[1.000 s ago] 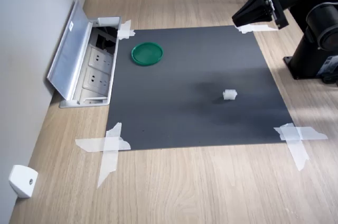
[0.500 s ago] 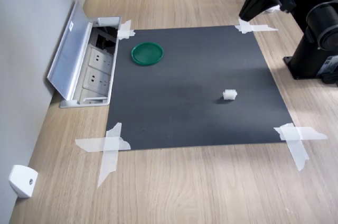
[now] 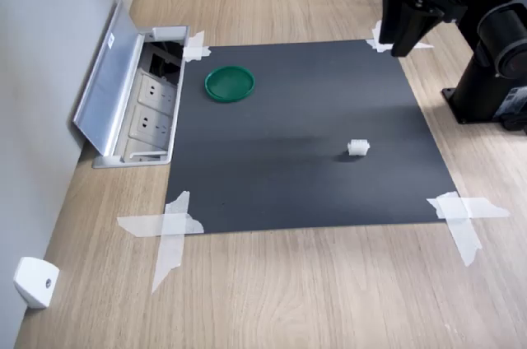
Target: Grasp a white terminal and put it on the green lid.
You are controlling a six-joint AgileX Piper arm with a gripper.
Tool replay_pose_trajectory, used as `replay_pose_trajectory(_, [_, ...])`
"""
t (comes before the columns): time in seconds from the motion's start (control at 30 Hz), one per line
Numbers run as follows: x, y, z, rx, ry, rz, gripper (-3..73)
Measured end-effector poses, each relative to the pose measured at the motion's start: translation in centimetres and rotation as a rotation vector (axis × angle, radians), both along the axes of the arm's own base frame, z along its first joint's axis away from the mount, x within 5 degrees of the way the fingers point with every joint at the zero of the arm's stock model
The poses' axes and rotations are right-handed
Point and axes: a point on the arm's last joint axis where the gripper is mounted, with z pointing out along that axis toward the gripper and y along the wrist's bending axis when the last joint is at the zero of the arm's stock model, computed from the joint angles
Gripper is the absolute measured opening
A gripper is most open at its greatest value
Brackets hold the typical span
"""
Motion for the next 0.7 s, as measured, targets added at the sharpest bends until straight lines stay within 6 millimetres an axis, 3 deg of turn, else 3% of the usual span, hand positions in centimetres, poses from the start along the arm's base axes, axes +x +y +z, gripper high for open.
replay_pose_trajectory(0.07, [0.0, 0.4, 0.0, -0.007, 0.005, 0.034, 62.9])
replay_pose_trajectory(0.2, [0.3, 1.5, -0.3, -0.001, 0.015, 0.077, 70.2])
replay_pose_trajectory(0.4, [1.4, 3.0, -1.0, -0.014, 0.03, 0.096, 71.3])
replay_pose_trajectory(0.7, [3.1, 6.7, -3.3, -0.022, 0.098, 0.176, 71.3])
